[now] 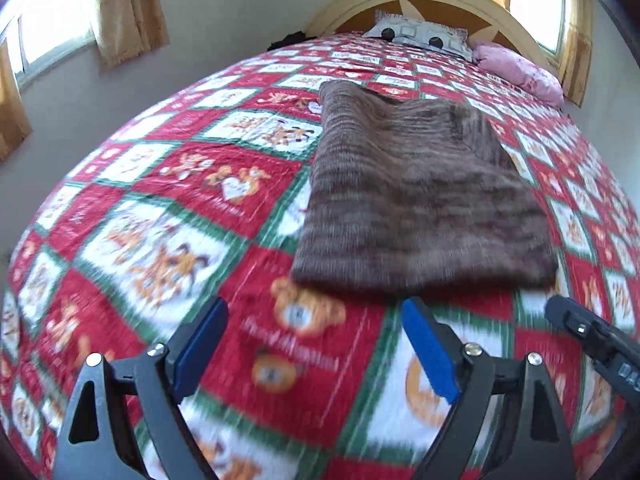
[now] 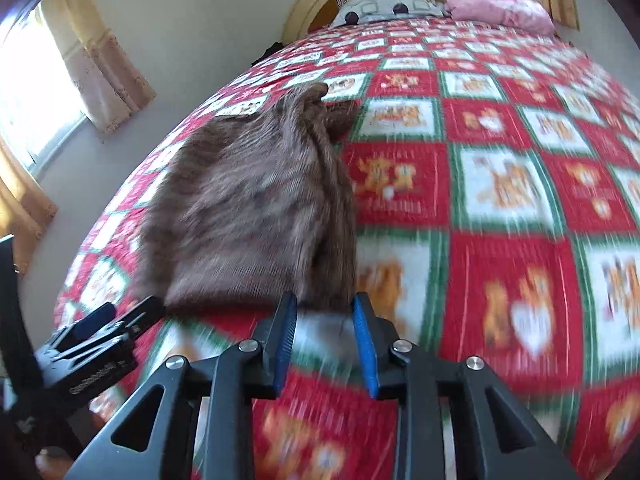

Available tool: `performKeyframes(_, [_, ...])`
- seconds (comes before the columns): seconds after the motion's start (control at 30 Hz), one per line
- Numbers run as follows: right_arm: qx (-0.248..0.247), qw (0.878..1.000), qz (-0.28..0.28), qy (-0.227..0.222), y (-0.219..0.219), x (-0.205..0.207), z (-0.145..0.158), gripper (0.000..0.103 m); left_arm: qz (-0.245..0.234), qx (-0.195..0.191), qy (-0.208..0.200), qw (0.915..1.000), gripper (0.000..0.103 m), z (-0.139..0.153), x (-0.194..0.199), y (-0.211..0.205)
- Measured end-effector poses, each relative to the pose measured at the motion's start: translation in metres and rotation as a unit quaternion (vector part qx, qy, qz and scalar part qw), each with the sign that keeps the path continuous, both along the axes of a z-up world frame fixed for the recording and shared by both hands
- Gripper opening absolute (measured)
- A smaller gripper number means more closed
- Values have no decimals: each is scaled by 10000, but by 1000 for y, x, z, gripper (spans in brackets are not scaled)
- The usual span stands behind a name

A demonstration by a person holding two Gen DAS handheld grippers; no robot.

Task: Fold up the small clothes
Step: 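Release the folded sweater and pull both tools back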

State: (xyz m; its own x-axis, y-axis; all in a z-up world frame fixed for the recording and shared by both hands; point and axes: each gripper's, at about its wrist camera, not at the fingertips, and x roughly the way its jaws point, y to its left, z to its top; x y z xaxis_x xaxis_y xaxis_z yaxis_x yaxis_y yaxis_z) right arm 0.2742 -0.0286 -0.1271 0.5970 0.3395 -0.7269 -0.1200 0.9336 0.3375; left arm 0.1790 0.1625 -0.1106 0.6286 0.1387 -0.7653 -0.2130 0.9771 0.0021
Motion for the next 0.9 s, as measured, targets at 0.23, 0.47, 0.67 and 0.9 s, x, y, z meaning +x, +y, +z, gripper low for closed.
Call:
performKeyframes(0.23, [-66,9988,-419,-225,-12,-69,5,46,-247,154,-122,9995,91,1,-37,-14])
performKeyframes(0.47, [-245,9975,-586,-295,-14,-119,6,63,-442,113,-202,9988,91,3,-71,-31])
performKeyframes(0.67, [-618,9918,-728,-847,-18,-160,36,63,-651,34,-730,9952,96,35,-104,-42])
performKeyframes(0.9, [-1037,9716,-926,-1913,-18,-213,95,71,-783,-60,-1577,9844,103,88,-141,-52])
